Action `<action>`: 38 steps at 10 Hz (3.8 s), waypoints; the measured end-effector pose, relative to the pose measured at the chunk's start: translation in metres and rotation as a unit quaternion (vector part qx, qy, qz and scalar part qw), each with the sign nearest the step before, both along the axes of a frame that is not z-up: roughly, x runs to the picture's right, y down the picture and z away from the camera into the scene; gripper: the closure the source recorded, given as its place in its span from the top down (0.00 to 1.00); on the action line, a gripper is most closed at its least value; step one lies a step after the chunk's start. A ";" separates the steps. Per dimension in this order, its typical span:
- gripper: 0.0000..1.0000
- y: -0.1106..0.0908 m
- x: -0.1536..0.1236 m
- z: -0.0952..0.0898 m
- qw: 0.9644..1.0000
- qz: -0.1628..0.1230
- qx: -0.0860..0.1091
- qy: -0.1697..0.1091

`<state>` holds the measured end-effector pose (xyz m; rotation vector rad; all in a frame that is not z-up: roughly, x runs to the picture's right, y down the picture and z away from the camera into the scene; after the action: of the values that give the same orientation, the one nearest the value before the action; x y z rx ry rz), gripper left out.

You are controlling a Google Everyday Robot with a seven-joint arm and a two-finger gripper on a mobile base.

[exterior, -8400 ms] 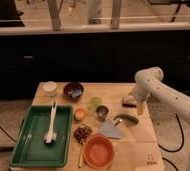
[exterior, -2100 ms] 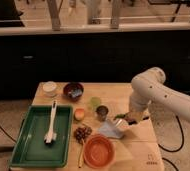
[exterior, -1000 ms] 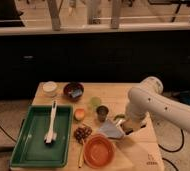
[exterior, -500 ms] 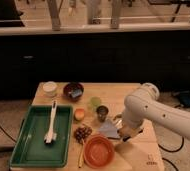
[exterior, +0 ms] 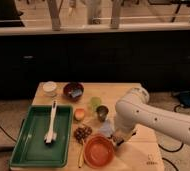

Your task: Wipe red bowl with eraser

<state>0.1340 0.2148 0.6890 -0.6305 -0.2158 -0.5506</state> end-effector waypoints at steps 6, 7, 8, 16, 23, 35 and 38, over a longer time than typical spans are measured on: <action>0.03 0.016 -0.031 0.000 0.999 -0.034 -0.010 -0.031; 0.03 0.017 -0.033 0.000 0.999 -0.040 -0.012 -0.035; 0.03 0.019 -0.036 0.000 0.998 -0.045 -0.014 -0.038; 0.03 0.028 -0.071 0.004 0.993 -0.083 -0.030 -0.075; 0.03 0.036 -0.083 0.008 0.989 -0.101 -0.043 -0.102; 0.03 0.043 -0.104 0.011 0.981 -0.131 -0.048 -0.137; 0.03 0.044 -0.142 0.006 0.971 -0.168 -0.034 -0.168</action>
<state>-0.0078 0.2584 0.6953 -0.6415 -0.4530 -0.9831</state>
